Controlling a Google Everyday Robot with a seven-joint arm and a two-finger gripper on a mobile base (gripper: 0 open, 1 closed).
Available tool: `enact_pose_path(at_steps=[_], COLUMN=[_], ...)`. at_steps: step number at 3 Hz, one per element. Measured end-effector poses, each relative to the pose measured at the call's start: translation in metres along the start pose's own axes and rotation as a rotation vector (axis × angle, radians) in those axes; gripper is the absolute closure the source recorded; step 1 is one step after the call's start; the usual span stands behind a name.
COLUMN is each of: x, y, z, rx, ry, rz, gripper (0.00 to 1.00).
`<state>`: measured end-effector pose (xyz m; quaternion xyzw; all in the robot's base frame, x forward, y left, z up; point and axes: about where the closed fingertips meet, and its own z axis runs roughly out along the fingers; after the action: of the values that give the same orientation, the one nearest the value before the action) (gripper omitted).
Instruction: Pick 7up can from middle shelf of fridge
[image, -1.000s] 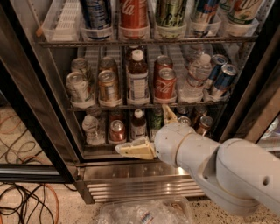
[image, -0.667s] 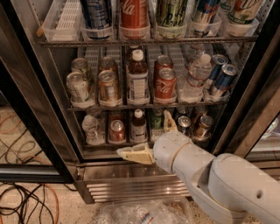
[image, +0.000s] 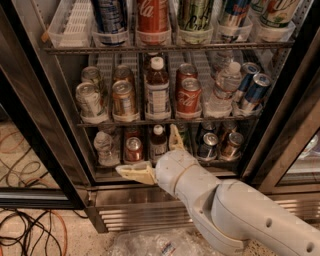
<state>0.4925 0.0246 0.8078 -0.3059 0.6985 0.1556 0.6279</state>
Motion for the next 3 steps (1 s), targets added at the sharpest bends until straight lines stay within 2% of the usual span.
enact_pose_path(at_steps=[1, 2, 3], x=[0.002, 0.005, 0.003], y=[-0.001, 0.013, 0.042], z=[0.000, 0.009, 0.021], rx=[0.001, -0.029, -0.049], ry=[0.003, -0.021, -0.085], rz=[0.003, 0.004, -0.004], gripper=[0.00, 0.00, 0.00])
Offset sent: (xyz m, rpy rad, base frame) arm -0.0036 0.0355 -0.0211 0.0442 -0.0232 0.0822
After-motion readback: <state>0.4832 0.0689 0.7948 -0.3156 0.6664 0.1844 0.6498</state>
